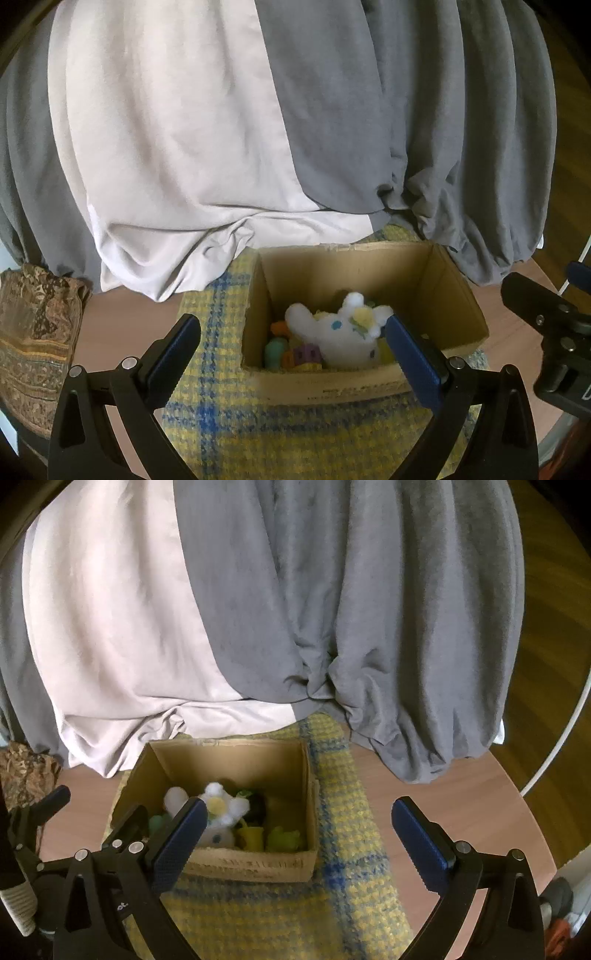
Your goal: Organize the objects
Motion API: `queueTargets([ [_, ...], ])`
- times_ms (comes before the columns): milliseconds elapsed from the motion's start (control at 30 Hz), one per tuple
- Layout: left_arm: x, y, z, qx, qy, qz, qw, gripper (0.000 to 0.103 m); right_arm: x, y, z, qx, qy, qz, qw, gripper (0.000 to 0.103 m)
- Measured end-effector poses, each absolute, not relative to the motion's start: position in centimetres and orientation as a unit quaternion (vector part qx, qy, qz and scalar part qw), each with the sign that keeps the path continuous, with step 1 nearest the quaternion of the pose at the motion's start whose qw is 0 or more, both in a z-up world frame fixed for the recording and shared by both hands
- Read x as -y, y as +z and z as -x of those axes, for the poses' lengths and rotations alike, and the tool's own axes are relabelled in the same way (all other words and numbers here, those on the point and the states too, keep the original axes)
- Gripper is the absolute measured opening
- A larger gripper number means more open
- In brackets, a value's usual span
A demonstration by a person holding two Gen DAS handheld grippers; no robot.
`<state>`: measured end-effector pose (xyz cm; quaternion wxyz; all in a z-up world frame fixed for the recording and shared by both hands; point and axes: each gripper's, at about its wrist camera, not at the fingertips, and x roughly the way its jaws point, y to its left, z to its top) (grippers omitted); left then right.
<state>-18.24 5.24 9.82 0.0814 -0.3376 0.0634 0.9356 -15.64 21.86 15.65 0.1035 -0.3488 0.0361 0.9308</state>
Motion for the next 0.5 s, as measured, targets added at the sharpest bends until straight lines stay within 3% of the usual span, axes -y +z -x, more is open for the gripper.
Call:
queueTargets([
  [500, -4.6, 9.3, 13.6, -0.059, 0.942, 0.324, 0.073, 0.102, -21.8, 15.1, 9.9, -0.04, 0.939, 0.323, 0.11, 0.101],
])
